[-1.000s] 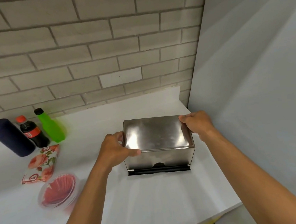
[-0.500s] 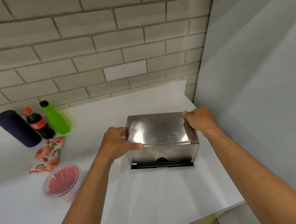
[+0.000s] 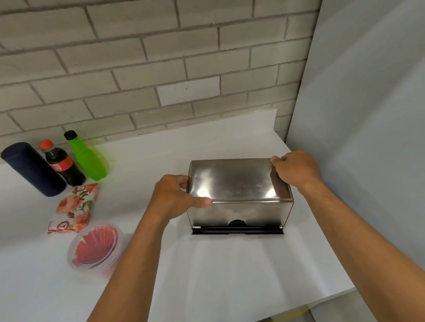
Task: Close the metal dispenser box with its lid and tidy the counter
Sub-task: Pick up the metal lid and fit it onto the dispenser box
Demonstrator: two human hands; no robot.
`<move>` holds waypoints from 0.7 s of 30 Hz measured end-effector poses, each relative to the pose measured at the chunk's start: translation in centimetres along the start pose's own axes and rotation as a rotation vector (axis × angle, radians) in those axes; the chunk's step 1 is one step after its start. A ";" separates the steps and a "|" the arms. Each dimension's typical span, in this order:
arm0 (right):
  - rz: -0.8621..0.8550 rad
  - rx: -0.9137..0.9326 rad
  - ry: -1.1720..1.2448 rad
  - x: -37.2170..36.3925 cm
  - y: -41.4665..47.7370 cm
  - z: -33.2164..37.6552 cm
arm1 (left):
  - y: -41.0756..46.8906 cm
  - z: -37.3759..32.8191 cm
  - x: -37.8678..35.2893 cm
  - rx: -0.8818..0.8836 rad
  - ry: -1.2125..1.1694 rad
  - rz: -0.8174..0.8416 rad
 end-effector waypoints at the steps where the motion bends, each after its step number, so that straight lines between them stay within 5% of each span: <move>1: 0.006 0.000 -0.006 0.0 -0.1 0.1 | -0.1 0.0 -0.1 -0.003 -0.013 0.002; 9: -0.025 0.220 -0.060 -0.4 -2.9 5.9 | -2.7 0.8 -0.1 -0.080 -0.052 -0.064; 21: 0.348 0.725 -0.040 -11.2 -14.5 17.9 | -10.2 8.7 9.5 -0.023 -0.069 -0.401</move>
Point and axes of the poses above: each hand's wrist, its own y-axis towards the middle knuckle, its own x-axis out of the back of the hand, z = x × y, the point moved 9 cm from there along y, towards the middle knuckle, and after that the axes turned 8 degrees about y, right-handed, at the moved point
